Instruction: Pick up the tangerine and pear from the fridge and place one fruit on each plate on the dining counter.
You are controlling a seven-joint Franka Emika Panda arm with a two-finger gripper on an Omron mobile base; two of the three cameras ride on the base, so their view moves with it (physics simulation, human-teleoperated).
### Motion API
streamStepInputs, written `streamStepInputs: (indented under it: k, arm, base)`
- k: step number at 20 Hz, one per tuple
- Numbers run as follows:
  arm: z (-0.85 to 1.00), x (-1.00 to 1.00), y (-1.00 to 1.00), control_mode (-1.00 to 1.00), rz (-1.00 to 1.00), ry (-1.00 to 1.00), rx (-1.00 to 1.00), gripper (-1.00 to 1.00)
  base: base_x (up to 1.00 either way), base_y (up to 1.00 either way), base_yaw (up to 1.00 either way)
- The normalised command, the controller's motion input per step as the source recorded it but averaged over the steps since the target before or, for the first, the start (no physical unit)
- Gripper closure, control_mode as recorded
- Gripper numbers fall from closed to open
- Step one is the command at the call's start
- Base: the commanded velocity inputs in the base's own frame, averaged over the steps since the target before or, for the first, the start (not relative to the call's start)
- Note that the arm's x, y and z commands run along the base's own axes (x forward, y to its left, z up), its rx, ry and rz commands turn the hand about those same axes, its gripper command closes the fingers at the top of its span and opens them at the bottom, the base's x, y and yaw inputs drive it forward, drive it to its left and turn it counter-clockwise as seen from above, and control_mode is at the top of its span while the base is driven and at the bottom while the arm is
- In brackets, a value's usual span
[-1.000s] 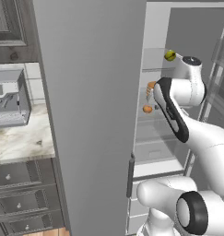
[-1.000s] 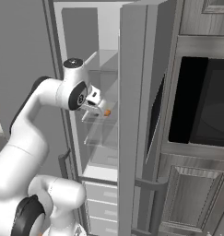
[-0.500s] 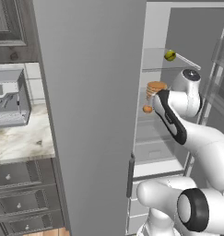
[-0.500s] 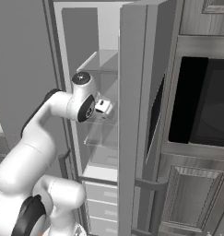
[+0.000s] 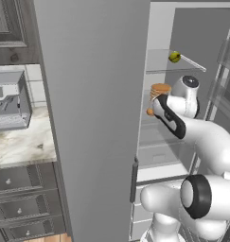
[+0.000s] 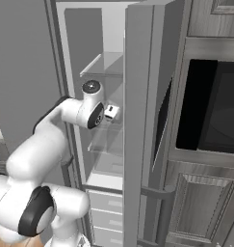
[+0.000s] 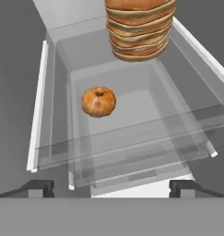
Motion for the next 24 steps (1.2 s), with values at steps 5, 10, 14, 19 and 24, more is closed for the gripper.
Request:
streamStepInputs:
  k: [5,10,14,19,24]
  arm:
    - [-0.11,0.61,-0.01,-1.0,0.01,-0.01,0.0,-1.0]
    - [-0.05,0.52,-0.02,-1.0,0.0,0.01,0.0,-1.0]
    - [-0.11,0.43,0.0,-1.0,0.0,0.0,0.0,-1.0]
    - [-0.25,0.38,-0.01,-1.0,0.01,0.0,0.0,-1.0]
    - [-0.28,0.22,-0.05,-1.0,0.05,0.0,0.0,-1.0]
  base:
    - [0.0,0.0,0.0]
    - [0.0,0.0,0.0]
    - [0.0,0.0,0.0]
    - [0.0,0.0,0.0]
    - [0.0,0.0,0.0]
